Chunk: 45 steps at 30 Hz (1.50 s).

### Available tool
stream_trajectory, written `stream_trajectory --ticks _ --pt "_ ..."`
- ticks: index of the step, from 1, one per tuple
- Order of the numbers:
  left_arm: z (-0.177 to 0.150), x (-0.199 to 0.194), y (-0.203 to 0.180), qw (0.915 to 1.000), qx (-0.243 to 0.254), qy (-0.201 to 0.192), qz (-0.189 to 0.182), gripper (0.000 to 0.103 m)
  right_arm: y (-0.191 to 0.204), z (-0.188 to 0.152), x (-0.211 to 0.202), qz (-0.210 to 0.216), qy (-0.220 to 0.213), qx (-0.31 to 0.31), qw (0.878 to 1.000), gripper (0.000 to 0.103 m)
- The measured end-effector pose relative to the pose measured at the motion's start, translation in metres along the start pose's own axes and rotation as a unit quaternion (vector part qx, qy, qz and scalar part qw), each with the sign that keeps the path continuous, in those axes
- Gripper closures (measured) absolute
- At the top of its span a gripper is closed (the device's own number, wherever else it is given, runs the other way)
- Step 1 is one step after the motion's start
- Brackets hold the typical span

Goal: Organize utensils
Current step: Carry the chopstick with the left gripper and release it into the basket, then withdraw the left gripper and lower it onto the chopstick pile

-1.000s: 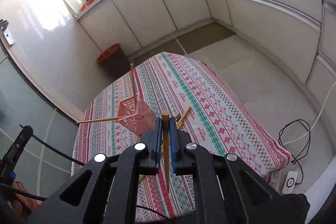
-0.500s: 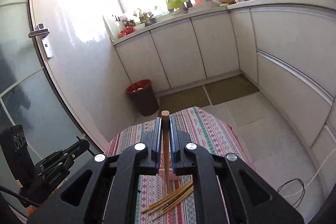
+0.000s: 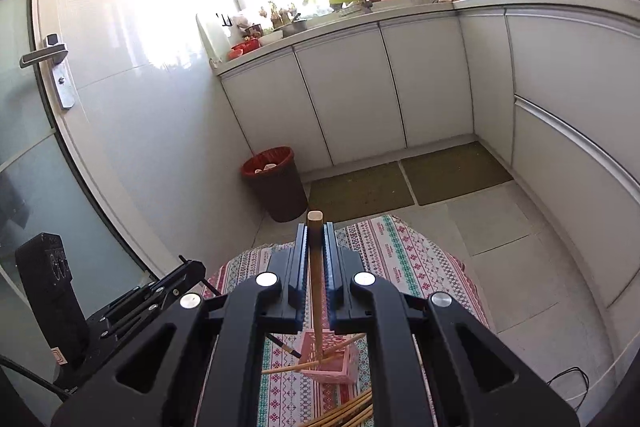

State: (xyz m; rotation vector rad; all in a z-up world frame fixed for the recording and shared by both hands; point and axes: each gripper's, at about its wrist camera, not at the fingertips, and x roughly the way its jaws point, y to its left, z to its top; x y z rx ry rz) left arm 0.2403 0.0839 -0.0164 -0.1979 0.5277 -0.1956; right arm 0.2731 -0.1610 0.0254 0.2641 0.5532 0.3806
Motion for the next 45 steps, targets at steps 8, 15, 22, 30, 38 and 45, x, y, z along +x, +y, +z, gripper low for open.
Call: stream_trajectory --ticks 8,15,22,30,38,45 --pt "-0.014 0.022 0.025 0.9985 -0.051 0.019 -0.001 0.095 -0.011 -0.008 0.044 -0.004 0.031 -0.003 1.000 0.096" --pt "-0.002 0.002 0.038 0.9975 -0.069 -0.015 0.006 0.087 -0.007 -0.014 0.074 -0.008 0.058 -0.006 0.998 0.095" --pt "-0.002 -0.004 0.042 0.9973 -0.072 -0.011 0.012 0.084 -0.008 -0.012 0.096 -0.008 0.077 0.004 0.997 0.068" --pt "-0.005 -0.020 0.027 0.9980 -0.062 -0.011 0.011 0.071 -0.006 -0.012 0.056 -0.022 0.054 -0.008 0.998 0.068" --pt "-0.023 -0.037 -0.002 0.9988 -0.046 -0.006 0.017 0.040 -0.017 -0.035 0.014 -0.053 0.039 -0.010 0.998 0.048" --pt "-0.035 -0.054 -0.021 0.9987 -0.040 -0.011 0.028 0.019 -0.037 -0.057 -0.021 -0.076 0.022 0.008 0.997 0.021"
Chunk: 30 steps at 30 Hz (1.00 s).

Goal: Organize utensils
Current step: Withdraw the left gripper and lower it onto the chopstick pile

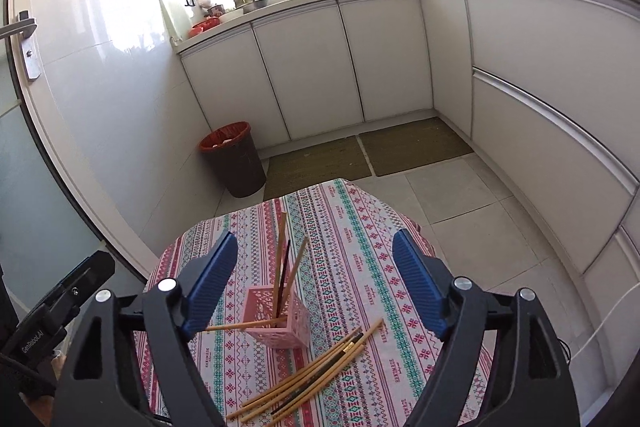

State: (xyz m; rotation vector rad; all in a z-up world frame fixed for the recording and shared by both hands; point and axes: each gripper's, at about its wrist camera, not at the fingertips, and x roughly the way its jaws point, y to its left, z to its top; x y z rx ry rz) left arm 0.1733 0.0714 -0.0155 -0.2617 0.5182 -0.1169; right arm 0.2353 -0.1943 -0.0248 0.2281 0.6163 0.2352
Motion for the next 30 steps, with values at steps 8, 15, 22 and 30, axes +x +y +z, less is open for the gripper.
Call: stream_trajectory --ticks 8,15,22,30 --pt "-0.014 -0.017 -0.020 0.9999 0.008 0.004 -0.014 0.007 -0.016 -0.017 -0.021 -0.038 -0.013 -0.003 0.999 0.012" --pt "-0.026 -0.015 -0.030 0.9992 0.031 0.026 -0.006 0.007 -0.046 -0.042 -0.034 -0.019 0.002 0.040 0.999 0.008" --pt "-0.051 0.009 -0.044 0.9931 0.076 0.088 -0.015 0.007 -0.089 -0.105 -0.044 0.019 0.045 0.049 0.998 0.007" --pt "-0.115 0.069 -0.084 0.9480 0.193 0.244 -0.068 0.007 -0.140 -0.166 -0.037 0.030 0.112 0.045 0.992 0.007"
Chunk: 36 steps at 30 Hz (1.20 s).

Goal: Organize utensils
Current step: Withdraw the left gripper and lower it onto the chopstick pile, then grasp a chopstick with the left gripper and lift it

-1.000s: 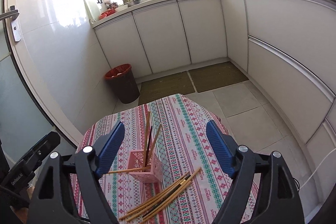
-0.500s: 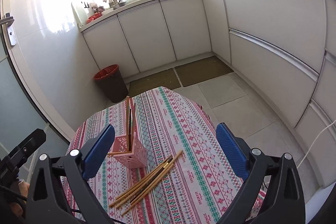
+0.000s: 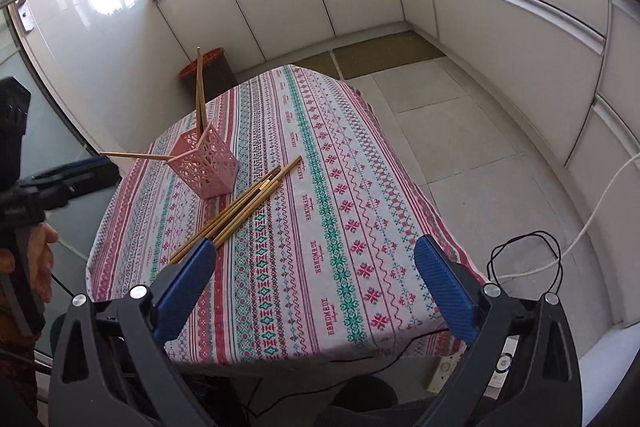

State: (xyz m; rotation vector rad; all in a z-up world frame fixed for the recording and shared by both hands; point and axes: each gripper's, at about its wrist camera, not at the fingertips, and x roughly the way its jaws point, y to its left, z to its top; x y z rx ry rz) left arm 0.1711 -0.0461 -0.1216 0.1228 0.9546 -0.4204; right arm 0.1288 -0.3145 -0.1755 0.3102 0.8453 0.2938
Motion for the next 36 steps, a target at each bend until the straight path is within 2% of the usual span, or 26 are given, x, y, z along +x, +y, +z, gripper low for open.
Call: stream_trajectory --ticks 3,5,9,11,17,24,26,27,28,29,33,35,36 --pt "0.000 0.037 -0.004 0.9989 0.005 0.044 -0.016 0.007 -0.009 0.002 -0.010 0.034 -0.028 0.021 0.999 0.007" --pt "0.003 0.060 -0.004 0.9980 0.003 0.063 -0.007 0.007 -0.014 0.000 -0.013 0.047 -0.034 0.030 0.998 0.007" --pt "0.014 0.104 -0.008 0.9953 0.013 0.096 -0.002 0.007 -0.026 -0.003 -0.025 0.057 -0.077 0.057 0.994 0.007" --pt "0.021 0.122 -0.016 0.9946 0.033 0.098 -0.004 0.007 -0.032 -0.002 -0.025 0.059 -0.078 0.070 0.993 0.007" --pt "0.048 0.182 -0.035 0.9886 0.088 0.117 0.034 0.007 -0.051 0.001 -0.020 0.076 -0.077 0.118 0.987 0.007" --pt "0.083 0.237 -0.024 0.9810 0.113 0.151 0.046 0.010 -0.066 0.001 -0.016 0.091 -0.073 0.150 0.982 0.007" --pt "0.088 0.249 -0.018 0.9786 0.116 0.163 0.047 0.019 -0.068 0.001 -0.014 0.095 -0.073 0.156 0.981 0.007" --pt "0.089 0.254 -0.014 0.9775 0.110 0.176 0.038 0.038 -0.069 0.001 -0.013 0.096 -0.073 0.158 0.980 0.007" --pt "0.090 0.259 -0.009 0.9760 0.098 0.193 0.022 0.063 -0.070 0.001 -0.013 0.099 -0.072 0.161 0.979 0.007" --pt "0.090 0.264 -0.005 0.9749 0.093 0.202 0.017 0.066 -0.071 0.001 -0.012 0.100 -0.072 0.164 0.979 0.007" --pt "0.092 0.264 -0.001 0.9764 0.099 0.191 0.017 0.070 -0.076 0.001 -0.008 0.107 -0.068 0.178 0.976 0.007" --pt "0.091 0.263 -0.001 0.9773 0.099 0.187 0.016 0.075 -0.077 0.002 -0.006 0.107 -0.065 0.183 0.975 0.007" --pt "0.090 0.262 -0.001 0.9780 0.097 0.184 0.014 0.081 -0.077 0.002 -0.005 0.106 -0.063 0.184 0.975 0.007"
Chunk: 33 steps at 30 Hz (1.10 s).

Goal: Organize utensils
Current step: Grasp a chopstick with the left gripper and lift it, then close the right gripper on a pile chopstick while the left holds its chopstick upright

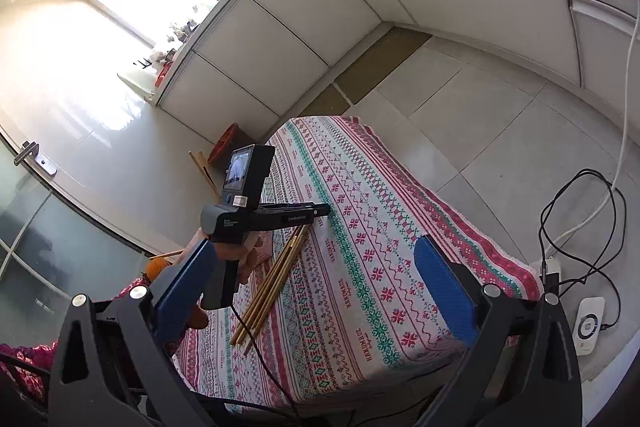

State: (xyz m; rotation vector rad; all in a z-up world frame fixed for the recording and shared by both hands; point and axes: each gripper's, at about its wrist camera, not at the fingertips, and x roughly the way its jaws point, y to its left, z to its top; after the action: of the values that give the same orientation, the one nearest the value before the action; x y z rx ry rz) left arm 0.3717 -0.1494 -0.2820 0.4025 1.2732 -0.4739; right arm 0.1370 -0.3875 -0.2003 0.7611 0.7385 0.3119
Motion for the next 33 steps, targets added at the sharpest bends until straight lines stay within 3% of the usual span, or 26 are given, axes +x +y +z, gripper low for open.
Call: stream_trajectory --ticks 3,6,9,11,12,16,19,23,25,27,31,33 --pt "-0.010 -0.006 -0.003 0.9999 -0.013 -0.007 -0.001 0.084 0.002 -0.001 0.002 -0.009 0.001 -0.005 1.000 0.007" --pt "-0.023 -0.009 -0.002 0.9995 -0.024 -0.004 -0.020 0.074 0.007 -0.001 0.003 -0.015 0.002 -0.016 1.000 0.007" --pt "-0.035 -0.010 -0.004 0.9999 -0.005 -0.009 -0.004 0.076 0.011 -0.002 0.004 -0.027 0.002 -0.029 0.999 0.007" --pt "-0.043 -0.012 -0.006 0.9999 -0.006 -0.016 0.004 0.079 0.012 -0.002 0.005 -0.031 0.003 -0.032 0.999 0.007" --pt "-0.046 -0.014 -0.005 0.9997 -0.012 -0.021 0.008 0.094 0.012 -0.002 0.006 -0.033 0.005 -0.031 0.999 0.007" --pt "-0.067 -0.031 0.000 0.9977 -0.041 -0.054 -0.001 0.097 0.014 -0.002 0.011 -0.049 0.011 -0.031 0.998 0.007" --pt "-0.084 -0.063 0.001 0.9943 -0.051 -0.094 -0.004 0.097 0.015 -0.001 0.021 -0.089 0.026 -0.029 0.995 0.007" --pt "-0.117 -0.118 -0.002 0.9864 -0.047 -0.158 0.003 0.097 0.016 -0.001 0.061 -0.140 0.094 0.002 0.986 0.007" --pt "-0.126 -0.144 -0.004 0.9814 -0.045 -0.187 0.005 0.097 0.021 -0.005 0.091 -0.181 0.137 0.010 0.974 0.007" --pt "-0.150 -0.170 -0.004 0.9750 -0.047 -0.217 0.011 0.097 0.025 -0.011 0.118 -0.190 0.173 0.034 0.966 0.007" --pt "-0.194 -0.216 0.000 0.9616 -0.064 -0.265 0.027 0.097 0.043 -0.018 0.166 -0.211 0.191 0.049 0.957 0.011" --pt "-0.214 -0.240 0.000 0.9535 -0.066 -0.291 0.042 0.097 0.048 -0.023 0.190 -0.228 0.210 0.048 0.950 0.021"
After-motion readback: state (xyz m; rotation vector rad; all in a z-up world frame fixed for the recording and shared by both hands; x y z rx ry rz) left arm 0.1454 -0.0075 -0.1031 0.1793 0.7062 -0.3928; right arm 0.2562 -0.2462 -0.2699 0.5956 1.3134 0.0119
